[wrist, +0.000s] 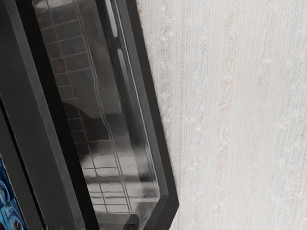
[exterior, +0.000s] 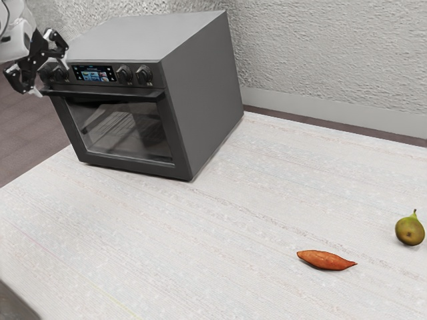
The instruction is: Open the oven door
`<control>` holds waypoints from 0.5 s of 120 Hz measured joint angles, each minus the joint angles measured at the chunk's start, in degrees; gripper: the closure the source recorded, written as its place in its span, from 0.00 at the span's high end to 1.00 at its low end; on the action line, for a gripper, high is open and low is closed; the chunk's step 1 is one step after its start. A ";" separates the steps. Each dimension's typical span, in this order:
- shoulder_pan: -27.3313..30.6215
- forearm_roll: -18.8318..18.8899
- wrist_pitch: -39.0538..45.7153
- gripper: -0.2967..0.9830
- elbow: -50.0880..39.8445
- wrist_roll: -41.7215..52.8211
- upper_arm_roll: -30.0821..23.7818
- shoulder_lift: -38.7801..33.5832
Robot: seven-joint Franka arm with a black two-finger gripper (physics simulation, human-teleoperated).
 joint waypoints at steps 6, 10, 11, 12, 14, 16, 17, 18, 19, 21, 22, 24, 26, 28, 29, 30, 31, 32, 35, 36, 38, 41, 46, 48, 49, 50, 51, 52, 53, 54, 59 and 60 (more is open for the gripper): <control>0.31 0.93 0.38 0.77 0.64 -1.13 0.01 1.56; 0.39 1.49 0.88 0.77 0.90 -1.81 -0.13 2.52; 0.40 1.61 1.03 0.77 0.97 -1.97 -0.16 2.76; 0.41 1.72 1.18 0.77 1.06 -2.11 -0.20 3.00; 0.42 1.93 1.48 0.77 1.26 -2.37 -0.26 3.42; 0.43 2.11 1.82 0.77 1.40 -2.61 -0.31 3.74; 0.43 2.19 2.00 0.77 1.46 -2.73 -0.32 3.90; 0.44 2.27 2.17 0.77 1.51 -2.85 -0.34 4.04; 0.44 2.34 2.35 0.77 1.55 -2.96 -0.35 4.16; 0.44 2.47 2.69 0.77 1.63 -3.19 -0.38 4.37; 0.44 2.52 2.86 0.77 1.67 -3.30 -0.38 4.45; 0.45 2.63 3.22 0.77 1.73 -3.51 -0.40 4.59; 0.45 2.72 3.57 0.77 1.75 -3.72 -0.41 4.71; 0.45 2.81 3.91 0.77 1.76 -3.92 -0.42 4.85; 0.44 2.86 4.08 0.77 1.77 -4.02 -0.42 4.92; 0.44 2.89 4.24 0.77 1.77 -4.12 -0.42 4.97; 0.44 2.93 4.42 0.77 1.78 -4.21 -0.42 5.06; 0.44 2.96 4.59 0.77 1.78 -4.29 -0.43 5.13; 0.44 3.05 5.10 0.77 1.80 -4.54 -0.40 5.34; 0.44 3.08 5.26 0.77 1.80 -4.62 -0.39 5.40; 0.44 3.13 5.58 0.77 1.80 -4.78 -0.38 5.50; 0.44 3.19 6.03 0.77 1.80 -5.00 -0.37 5.66; 0.45 3.26 6.69 0.77 1.80 -5.37 -0.36 5.81; 0.44 3.29 6.94 0.77 1.80 -5.51 -0.33 5.84; 0.44 3.30 7.06 0.77 1.80 -5.57 -0.31 5.85; 0.44 3.31 7.18 0.77 1.80 -5.64 -0.29 5.87; 0.44 3.32 7.29 0.77 1.80 -5.71 -0.27 5.89; 0.44 3.32 7.39 0.77 1.80 -5.77 -0.26 5.91; 0.44 3.33 7.49 0.77 1.81 -5.84 -0.25 5.96; 0.44 3.34 7.59 0.77 1.81 -5.90 -0.24 6.00; 0.34 3.37 8.02 0.77 1.80 -6.18 -0.29 6.21; 0.28 3.38 8.10 0.77 1.80 -6.23 -0.31 6.23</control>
